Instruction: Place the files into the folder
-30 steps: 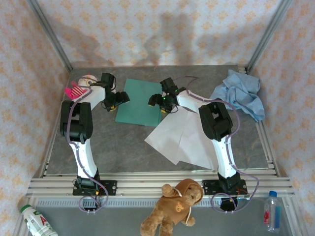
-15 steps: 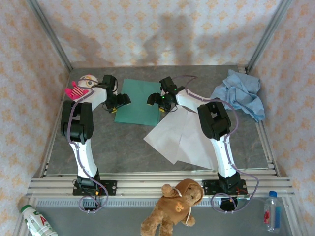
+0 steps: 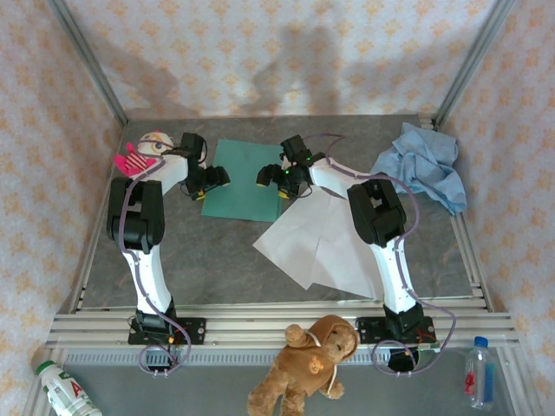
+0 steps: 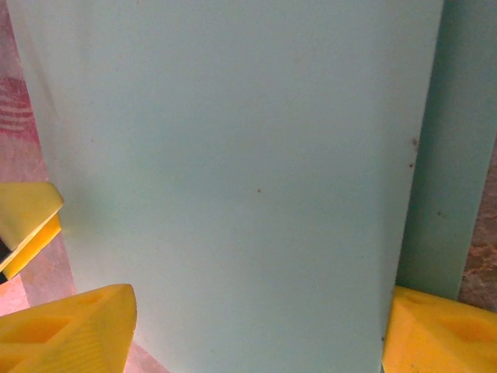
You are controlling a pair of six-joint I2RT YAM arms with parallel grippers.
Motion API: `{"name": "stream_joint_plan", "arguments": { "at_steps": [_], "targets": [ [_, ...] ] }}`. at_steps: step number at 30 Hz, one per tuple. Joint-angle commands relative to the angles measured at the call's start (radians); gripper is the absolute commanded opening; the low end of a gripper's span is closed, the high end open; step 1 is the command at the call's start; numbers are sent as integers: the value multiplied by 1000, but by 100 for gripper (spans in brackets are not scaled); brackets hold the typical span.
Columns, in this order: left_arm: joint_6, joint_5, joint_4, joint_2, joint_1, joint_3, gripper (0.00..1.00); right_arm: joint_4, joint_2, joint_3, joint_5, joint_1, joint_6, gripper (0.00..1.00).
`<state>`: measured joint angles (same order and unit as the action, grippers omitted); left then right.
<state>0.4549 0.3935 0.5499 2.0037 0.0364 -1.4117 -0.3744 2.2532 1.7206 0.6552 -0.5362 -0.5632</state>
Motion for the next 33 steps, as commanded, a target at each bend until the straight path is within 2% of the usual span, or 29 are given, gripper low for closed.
{"name": "stream_joint_plan", "arguments": {
  "at_steps": [1, 12, 16, 20, 27, 33],
  "targets": [
    [21, 42, -5, -7, 5, 12, 81, 63, -44, 47, 80, -19, -8, 79],
    [8, 79, -18, -70, 3, 30, 91, 115, -106, 40, 119, -19, -52, 79],
    [-8, 97, -24, -116, 3, 42, 100, 128, -122, 41, 123, -20, -67, 79],
    [-29, 102, -41, -185, -2, 76, 100, 147, -124, 46, 133, -19, -88, 79],
    [-132, 49, -35, -358, -4, 162, 100, 172, -132, 51, 141, -19, -117, 79],
    [-159, 23, -7, -414, -5, 190, 100, 189, -126, 57, 150, -19, -138, 79]
  ]
}}
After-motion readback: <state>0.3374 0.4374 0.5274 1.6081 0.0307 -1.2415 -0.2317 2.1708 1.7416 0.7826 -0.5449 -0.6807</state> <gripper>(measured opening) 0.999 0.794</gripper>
